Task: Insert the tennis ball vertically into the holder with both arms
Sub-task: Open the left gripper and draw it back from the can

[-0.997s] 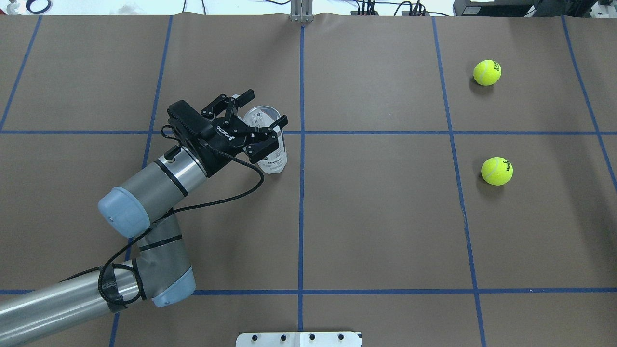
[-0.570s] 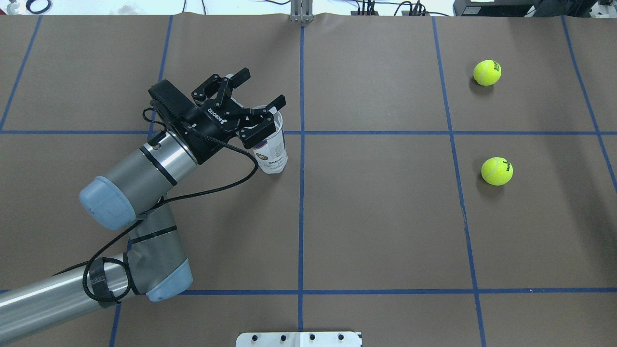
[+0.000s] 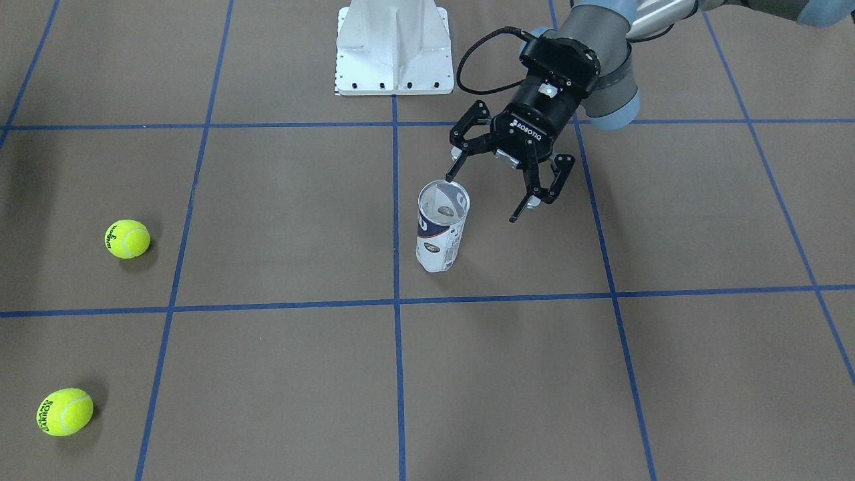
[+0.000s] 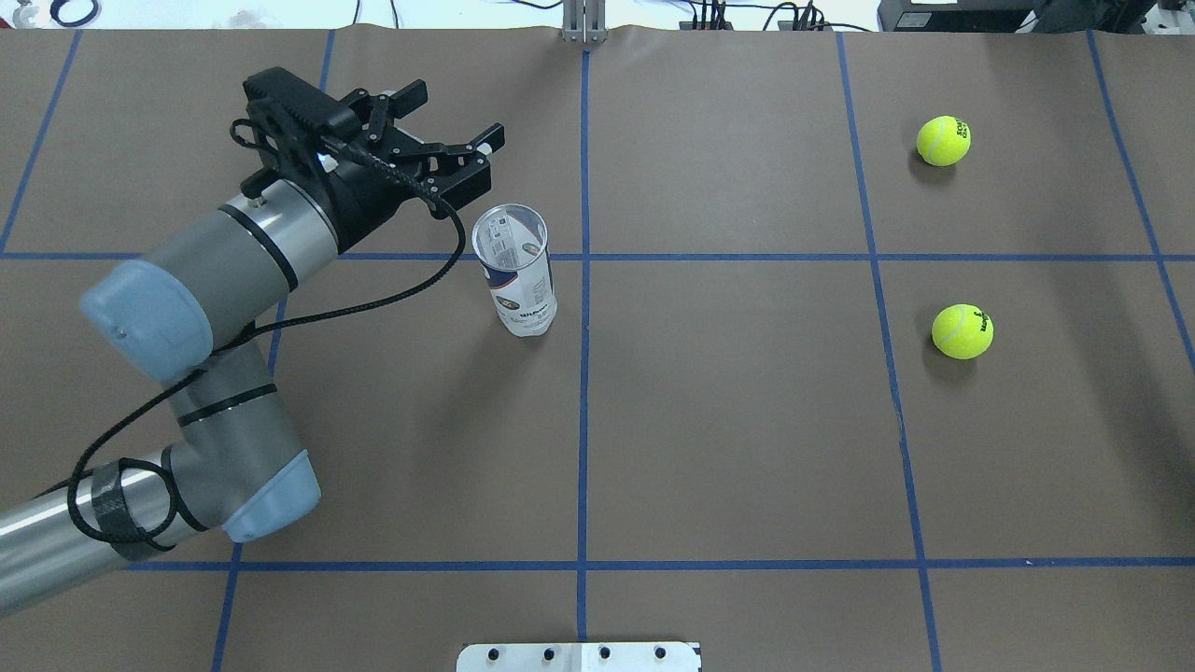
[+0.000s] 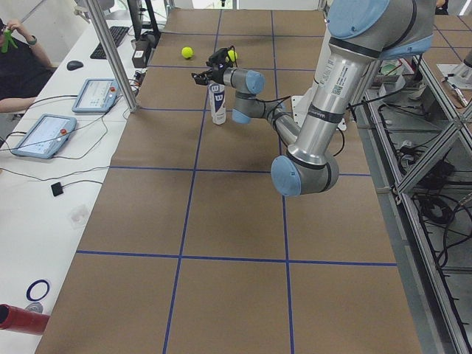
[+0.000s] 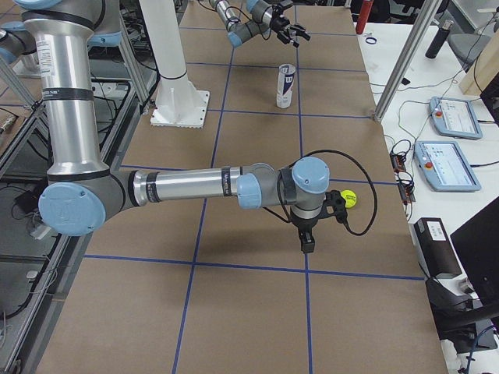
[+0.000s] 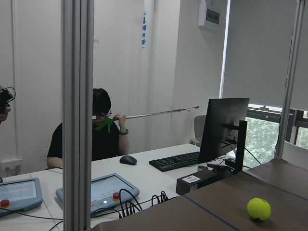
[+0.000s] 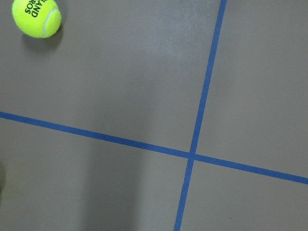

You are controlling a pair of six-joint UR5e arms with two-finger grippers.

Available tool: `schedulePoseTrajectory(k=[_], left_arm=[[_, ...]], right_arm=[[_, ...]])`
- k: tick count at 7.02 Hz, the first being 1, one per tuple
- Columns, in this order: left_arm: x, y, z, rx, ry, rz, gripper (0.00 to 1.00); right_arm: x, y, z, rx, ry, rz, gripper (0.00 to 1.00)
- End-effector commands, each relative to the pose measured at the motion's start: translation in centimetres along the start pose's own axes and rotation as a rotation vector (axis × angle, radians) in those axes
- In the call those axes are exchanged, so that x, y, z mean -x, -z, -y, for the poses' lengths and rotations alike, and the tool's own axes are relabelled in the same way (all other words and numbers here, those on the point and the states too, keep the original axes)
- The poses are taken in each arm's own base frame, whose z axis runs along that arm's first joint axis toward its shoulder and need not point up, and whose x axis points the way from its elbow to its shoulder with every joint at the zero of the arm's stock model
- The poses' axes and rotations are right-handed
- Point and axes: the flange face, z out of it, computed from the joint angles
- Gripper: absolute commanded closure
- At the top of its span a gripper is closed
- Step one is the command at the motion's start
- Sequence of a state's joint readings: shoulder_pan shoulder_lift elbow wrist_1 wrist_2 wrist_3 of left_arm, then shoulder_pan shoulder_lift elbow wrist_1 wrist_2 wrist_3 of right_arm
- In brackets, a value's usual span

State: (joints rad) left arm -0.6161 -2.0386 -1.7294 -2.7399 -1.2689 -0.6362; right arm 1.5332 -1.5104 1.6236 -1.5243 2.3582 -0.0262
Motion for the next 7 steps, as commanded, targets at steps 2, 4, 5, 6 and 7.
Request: schedulePoseTrajectory(k=[2, 4, 5, 6, 7], left_arm=[[7.4, 1.6, 3.4, 0.383, 0.125, 0.074, 0.01], [12.2, 3.1, 2.7, 0.721, 0.249, 0.044, 0.01], [12.8, 3.4, 2.6, 0.781, 0.274, 0.035, 0.01], [13.2, 3.3, 1.5, 0.803, 0.278, 0.043, 0.01], [13.0, 3.2, 1.5, 0.793, 0.207, 0.011, 0.01]], right_arm=[[7.1, -0.2, 2.3, 0.006, -0.132, 0.086, 0.01], [12.4, -2.0, 3.1, 0.037, -0.156, 0.089, 0.01], [14.2, -3.6, 3.2, 0.026, -0.130, 0.047, 0.01], [16.5, -6.2, 2.7, 0.003, -0.145, 0.008, 0.01], [18.3, -8.5, 1.4, -0.014, -0.158, 0.017, 0.01]])
